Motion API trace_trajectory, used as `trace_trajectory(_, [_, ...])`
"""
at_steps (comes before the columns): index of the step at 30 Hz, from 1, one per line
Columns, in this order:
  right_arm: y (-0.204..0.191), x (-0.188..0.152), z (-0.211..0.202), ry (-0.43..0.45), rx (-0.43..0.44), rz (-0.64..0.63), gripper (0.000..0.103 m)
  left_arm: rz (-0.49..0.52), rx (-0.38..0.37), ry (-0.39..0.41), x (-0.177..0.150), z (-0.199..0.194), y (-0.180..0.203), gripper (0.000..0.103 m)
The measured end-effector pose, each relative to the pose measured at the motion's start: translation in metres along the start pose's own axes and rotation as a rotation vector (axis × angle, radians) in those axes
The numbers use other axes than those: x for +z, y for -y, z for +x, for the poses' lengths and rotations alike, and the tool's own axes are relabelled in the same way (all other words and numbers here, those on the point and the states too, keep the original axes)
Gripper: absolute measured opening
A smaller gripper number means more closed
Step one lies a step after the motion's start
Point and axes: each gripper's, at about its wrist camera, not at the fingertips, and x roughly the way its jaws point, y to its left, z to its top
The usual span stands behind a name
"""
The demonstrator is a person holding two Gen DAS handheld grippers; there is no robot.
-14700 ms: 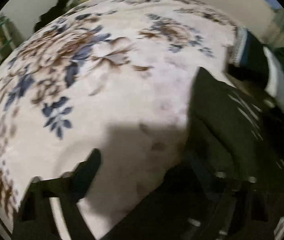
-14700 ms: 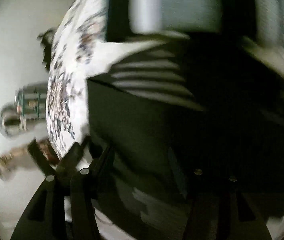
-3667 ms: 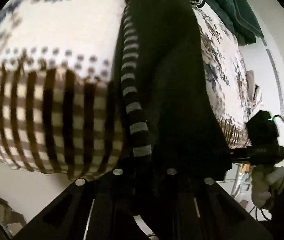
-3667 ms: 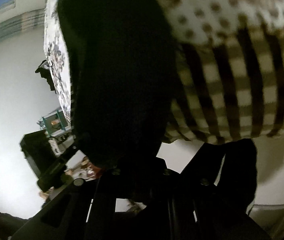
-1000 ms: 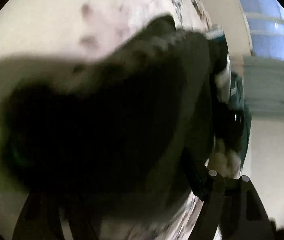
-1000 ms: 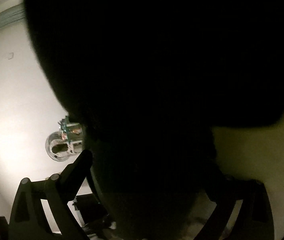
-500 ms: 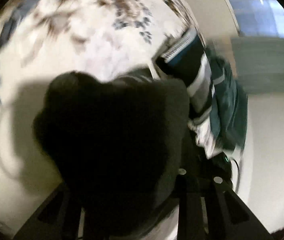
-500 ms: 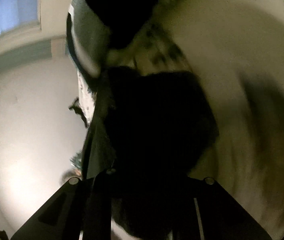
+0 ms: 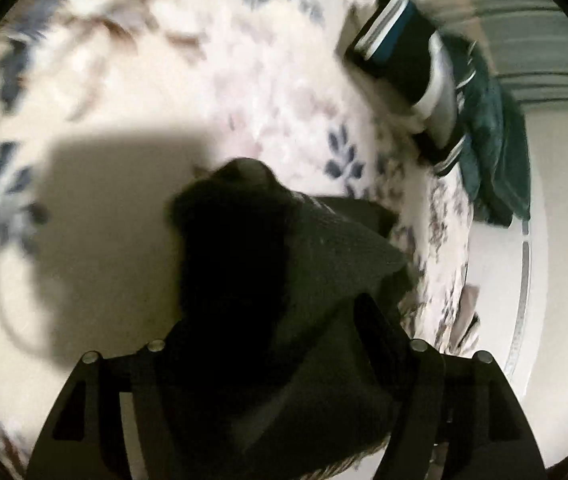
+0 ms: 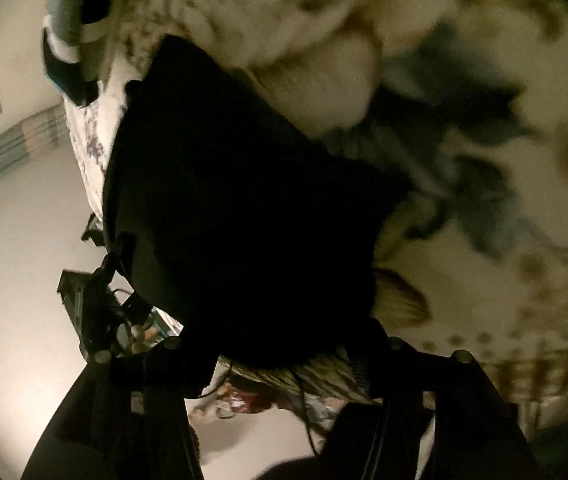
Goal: Fold small clothes
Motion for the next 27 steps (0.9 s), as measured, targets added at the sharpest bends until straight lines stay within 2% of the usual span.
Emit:
trace_trajectory(3, [-0.017,0.016,-0.033,0.053,-0.054,-0.030,0.057,0.034,0.087,0.101,-0.026,-0.037,-0.003,0.070])
trace_trajectory(5, [-0.041,0.024,-0.051,0.103,-0.080,-0.110,0.059,0.055,0.203,0.147,-0.042,-0.049,-0.015,0.072])
trace_trajectory(7, [-0.066,0.043,-0.058,0.153,-0.117,-0.203,0.064,0.086,0.336,0.158,-0.057,-0.044,-0.036,0.072])
trace_trajectory(9, [-0.101,0.073,-0.052,0.178,-0.157,-0.305,0.066,0.085,0.462,0.124,-0.067,-0.025,-0.064,0.072])
trace_trajectory(10, [-0.114,0.094,-0.040,0.176,-0.174,-0.378,0.066,0.065,0.470,0.106,-0.071,-0.017,-0.079,0.072])
trace_trajectory(12, [-0.130,0.116,-0.014,0.137,-0.204,-0.439,0.066,0.034,0.446,0.105,-0.073,-0.008,-0.097,0.072])
trace_trajectory(13, [-0.138,0.129,0.009,0.106,-0.205,-0.456,0.066,0.027,0.431,0.119,-0.073,-0.008,-0.100,0.078])
trace_trajectory(15, [-0.134,0.146,0.025,0.062,-0.188,-0.446,0.066,-0.006,0.368,0.140,-0.070,-0.004,-0.103,0.094])
trace_trajectory(16, [-0.135,0.150,0.028,0.046,-0.148,-0.449,0.065,-0.019,0.343,0.146,-0.069,-0.002,-0.104,0.103])
trace_trajectory(17, [-0.141,0.149,0.028,0.054,-0.121,-0.473,0.055,-0.040,0.340,0.156,-0.066,0.001,-0.106,0.103])
trace_trajectory(18, [-0.148,0.146,0.027,0.078,-0.131,-0.502,0.019,-0.056,0.355,0.161,-0.065,0.005,-0.106,0.103])
trace_trajectory(21, [-0.167,0.135,0.010,0.173,-0.148,-0.505,0.016,-0.061,0.414,0.166,-0.063,0.014,-0.099,0.103])
trace_trajectory(23, [-0.171,0.128,-0.008,0.237,-0.150,-0.482,0.014,-0.059,0.452,0.138,-0.058,0.021,-0.093,0.103])
trace_trajectory(26, [-0.178,0.129,-0.021,0.325,-0.192,-0.460,0.012,-0.081,0.441,0.120,-0.054,0.018,-0.089,0.103])
trace_trajectory(27, [-0.181,0.134,-0.017,0.319,-0.222,-0.455,0.012,-0.095,0.418,0.128,-0.049,0.015,-0.087,0.103])
